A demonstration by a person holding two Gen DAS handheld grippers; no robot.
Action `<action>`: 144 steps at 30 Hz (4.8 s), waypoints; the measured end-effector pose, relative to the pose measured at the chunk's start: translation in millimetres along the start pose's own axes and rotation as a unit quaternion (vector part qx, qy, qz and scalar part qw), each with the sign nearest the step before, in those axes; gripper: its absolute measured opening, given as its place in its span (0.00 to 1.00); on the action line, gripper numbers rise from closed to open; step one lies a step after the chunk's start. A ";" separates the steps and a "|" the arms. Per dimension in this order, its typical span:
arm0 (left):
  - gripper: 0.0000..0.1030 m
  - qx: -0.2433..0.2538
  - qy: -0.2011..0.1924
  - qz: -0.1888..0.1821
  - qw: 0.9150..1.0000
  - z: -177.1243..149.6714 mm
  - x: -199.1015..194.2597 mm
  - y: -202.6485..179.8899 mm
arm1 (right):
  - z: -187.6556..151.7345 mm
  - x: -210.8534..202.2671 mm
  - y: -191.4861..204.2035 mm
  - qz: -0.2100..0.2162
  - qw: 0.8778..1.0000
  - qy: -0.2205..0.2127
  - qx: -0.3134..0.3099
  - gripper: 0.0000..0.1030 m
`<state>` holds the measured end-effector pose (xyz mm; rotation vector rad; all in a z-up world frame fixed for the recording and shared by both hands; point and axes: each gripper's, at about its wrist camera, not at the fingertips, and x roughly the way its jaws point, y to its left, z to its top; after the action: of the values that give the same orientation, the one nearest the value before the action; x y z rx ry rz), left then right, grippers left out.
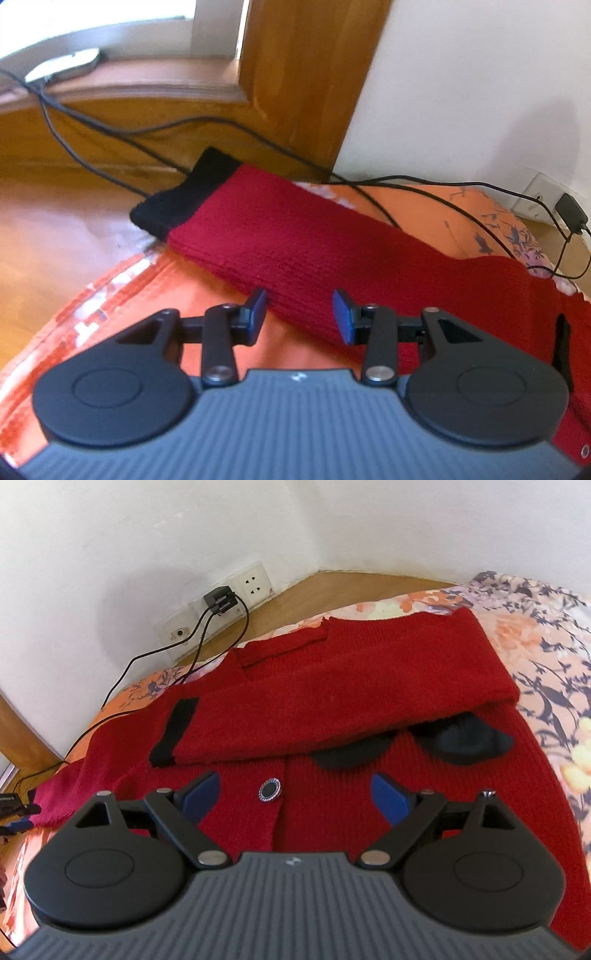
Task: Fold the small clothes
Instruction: 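Move the left gripper to the other sleeve's black cuff and grasp it, then lift the sleeve with the left gripper and fold it across the cardigan front, then open the left gripper to release the folded sleeve cuff, then grasp the cardigan's side edge with the right gripper and lift it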
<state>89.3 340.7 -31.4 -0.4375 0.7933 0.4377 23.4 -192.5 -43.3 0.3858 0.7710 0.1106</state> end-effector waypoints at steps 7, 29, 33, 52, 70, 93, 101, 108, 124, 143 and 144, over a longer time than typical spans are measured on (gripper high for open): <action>0.48 0.003 0.009 0.000 1.000 3.6 15.5 5.2 | -12.1 -4.2 6.9 -0.019 1.000 -0.007 0.014 0.90; 0.15 -0.002 -0.062 -0.063 0.996 8.6 18.9 12.8 | -21.4 -2.4 22.5 -0.034 0.999 -0.003 -0.006 0.90; 0.15 0.006 -0.087 -0.071 0.994 10.2 2.6 5.4 | -19.6 -2.7 22.1 -0.035 0.999 -0.006 -0.008 0.90; 0.14 0.057 -0.163 -0.174 0.970 17.5 -79.2 -68.0 | -16.3 -8.2 9.6 -0.031 1.000 -0.006 0.000 0.90; 0.14 0.153 -0.096 -0.256 0.950 -52.8 -87.7 -149.3 | -11.2 -17.4 -11.5 -0.034 0.999 -0.006 0.002 0.90; 0.19 0.240 0.021 -0.248 0.938 -115.0 -29.3 -179.7 | -14.0 -14.1 -25.2 -0.042 0.999 0.012 0.014 0.90; 0.40 0.252 0.033 -0.247 0.935 -115.8 -35.7 -175.7 | -17.2 -3.4 -13.9 -0.019 0.999 0.033 0.012 0.90; 0.45 0.274 0.035 -0.231 0.933 -109.7 -48.5 -159.7 | -15.0 10.5 15.2 0.011 0.999 0.047 -0.007 0.91; 0.46 0.276 0.028 -0.201 0.939 -91.6 -55.8 -112.5 | -1.2 58.0 120.9 0.102 0.990 0.080 -0.047 0.92; 0.46 0.239 0.044 -0.182 0.953 -91.5 -40.8 -85.7 | 8.7 134.4 168.7 0.112 0.980 0.163 0.017 0.92; 0.46 0.236 0.044 -0.182 0.953 -91.0 -40.8 -85.4 | 9.9 136.4 171.8 0.113 0.980 0.166 0.012 0.90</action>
<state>56.3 213.9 -39.6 -0.1473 0.8506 -0.1216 135.2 -4.3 -61.4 0.4843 1.0557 0.3869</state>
